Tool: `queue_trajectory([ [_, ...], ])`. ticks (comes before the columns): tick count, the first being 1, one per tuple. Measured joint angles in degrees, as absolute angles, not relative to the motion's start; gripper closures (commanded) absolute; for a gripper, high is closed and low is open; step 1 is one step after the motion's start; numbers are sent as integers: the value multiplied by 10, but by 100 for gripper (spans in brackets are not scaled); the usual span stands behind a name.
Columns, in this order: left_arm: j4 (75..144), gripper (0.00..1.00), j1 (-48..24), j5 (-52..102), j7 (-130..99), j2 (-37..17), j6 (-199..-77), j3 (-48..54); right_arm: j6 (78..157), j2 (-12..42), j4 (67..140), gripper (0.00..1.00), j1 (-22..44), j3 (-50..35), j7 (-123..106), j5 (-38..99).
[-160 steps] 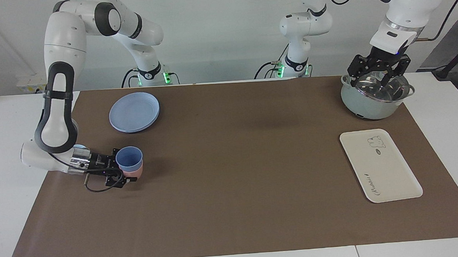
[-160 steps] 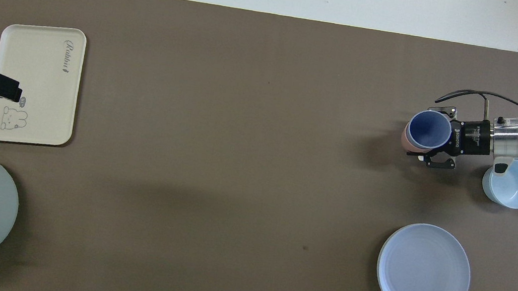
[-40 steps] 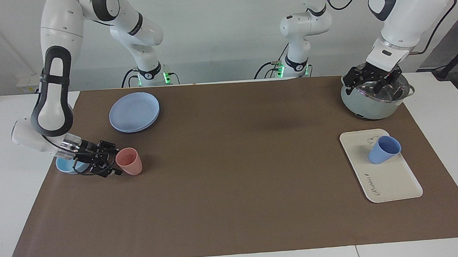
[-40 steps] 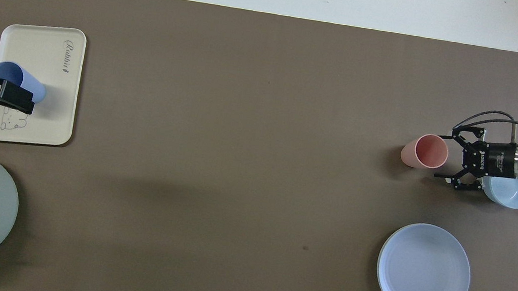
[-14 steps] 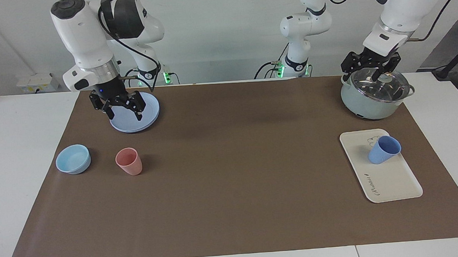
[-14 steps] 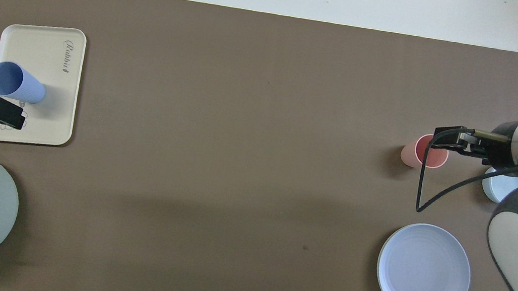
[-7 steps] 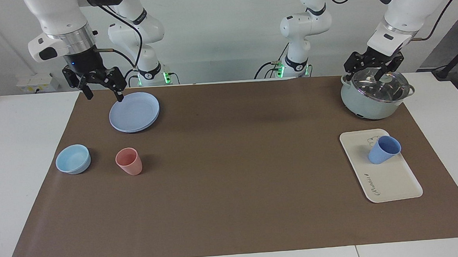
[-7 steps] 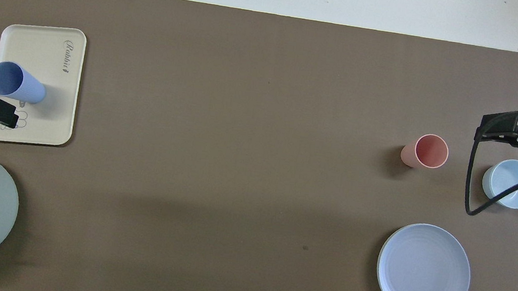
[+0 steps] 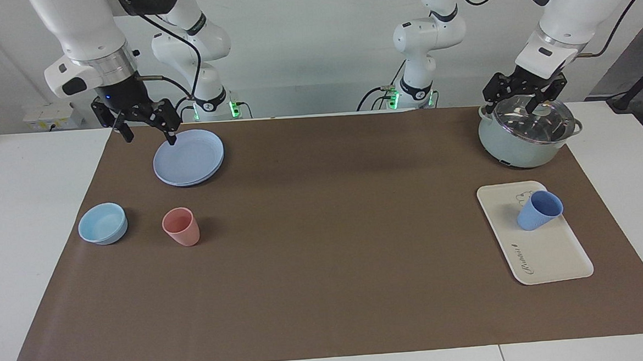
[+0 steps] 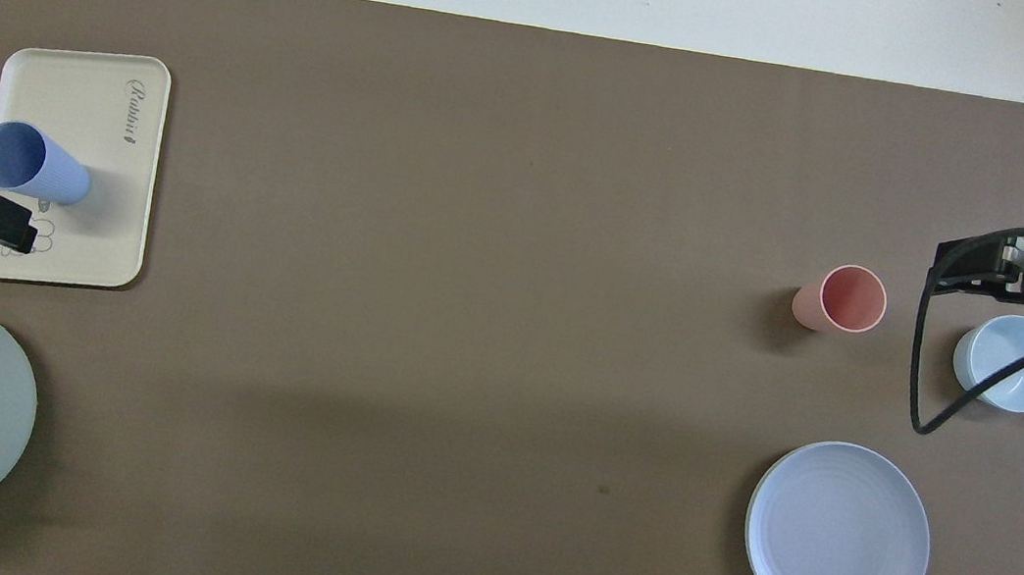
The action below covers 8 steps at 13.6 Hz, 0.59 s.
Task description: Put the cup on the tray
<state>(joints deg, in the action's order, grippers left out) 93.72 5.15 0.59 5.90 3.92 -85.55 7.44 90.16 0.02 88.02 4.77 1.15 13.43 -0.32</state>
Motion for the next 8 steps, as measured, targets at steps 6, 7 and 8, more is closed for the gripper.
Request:
queue_trajectory([
  [6, 937, 0, 51, 6, 59, 39, -855, 74, 900, -1, 888, 0, 34, 12, 96, -3],
  [7, 937, 0, 51, 6, 59, 39, -856, 74, 899, -2, 890, 0, 35, 10, 92, -3],
  [8, 937, 0, 51, 6, 59, 39, -857, 74, 899, -3, 893, 0, 35, 8, 90, -3],
])
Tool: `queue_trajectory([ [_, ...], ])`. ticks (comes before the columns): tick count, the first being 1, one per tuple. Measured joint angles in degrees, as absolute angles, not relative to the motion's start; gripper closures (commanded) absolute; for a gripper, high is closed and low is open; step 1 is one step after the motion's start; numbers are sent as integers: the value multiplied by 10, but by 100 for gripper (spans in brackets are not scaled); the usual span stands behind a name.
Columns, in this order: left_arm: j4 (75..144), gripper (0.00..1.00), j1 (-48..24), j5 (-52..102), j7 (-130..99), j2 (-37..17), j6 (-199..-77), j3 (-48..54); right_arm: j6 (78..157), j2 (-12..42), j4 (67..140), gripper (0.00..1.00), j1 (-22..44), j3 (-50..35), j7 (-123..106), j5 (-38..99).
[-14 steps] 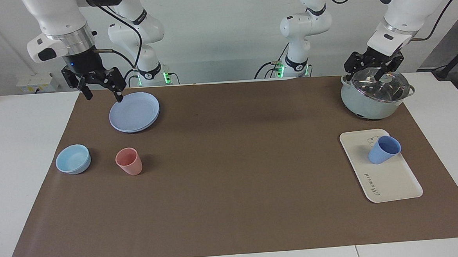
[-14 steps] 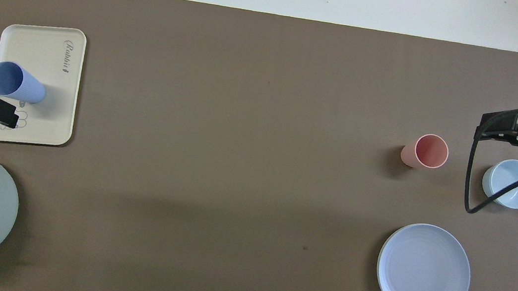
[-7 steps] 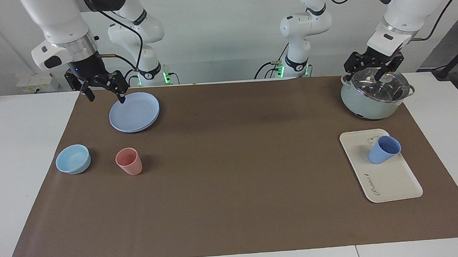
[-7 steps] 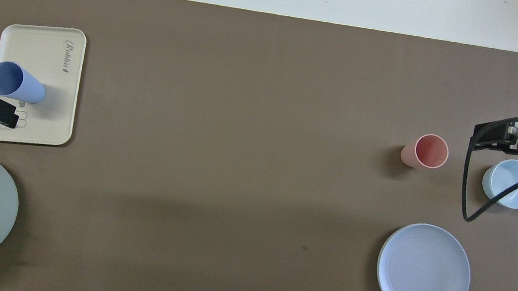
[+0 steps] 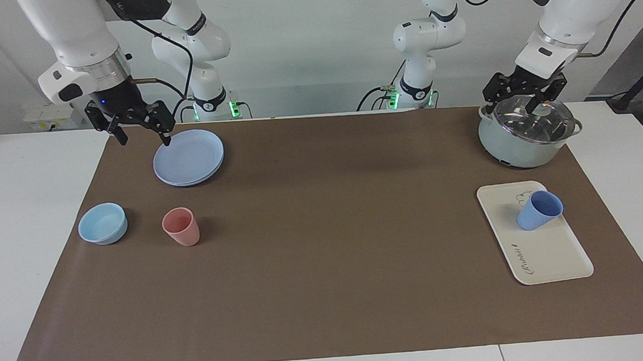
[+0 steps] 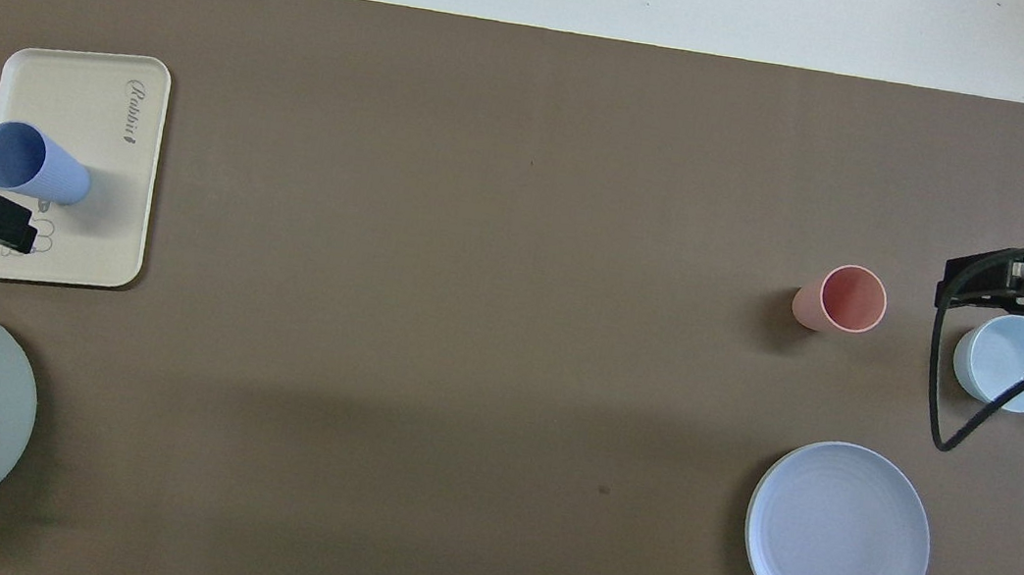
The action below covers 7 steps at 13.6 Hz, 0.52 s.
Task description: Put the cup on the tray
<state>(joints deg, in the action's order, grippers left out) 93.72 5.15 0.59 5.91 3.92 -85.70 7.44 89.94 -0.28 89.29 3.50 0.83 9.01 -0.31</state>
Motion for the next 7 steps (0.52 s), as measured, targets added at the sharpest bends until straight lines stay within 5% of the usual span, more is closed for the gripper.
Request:
queue_trajectory([
  [7, 937, 0, 50, 6, 59, 39, -884, 76, 899, -15, 916, 0, 36, 5, 31, -3],
])
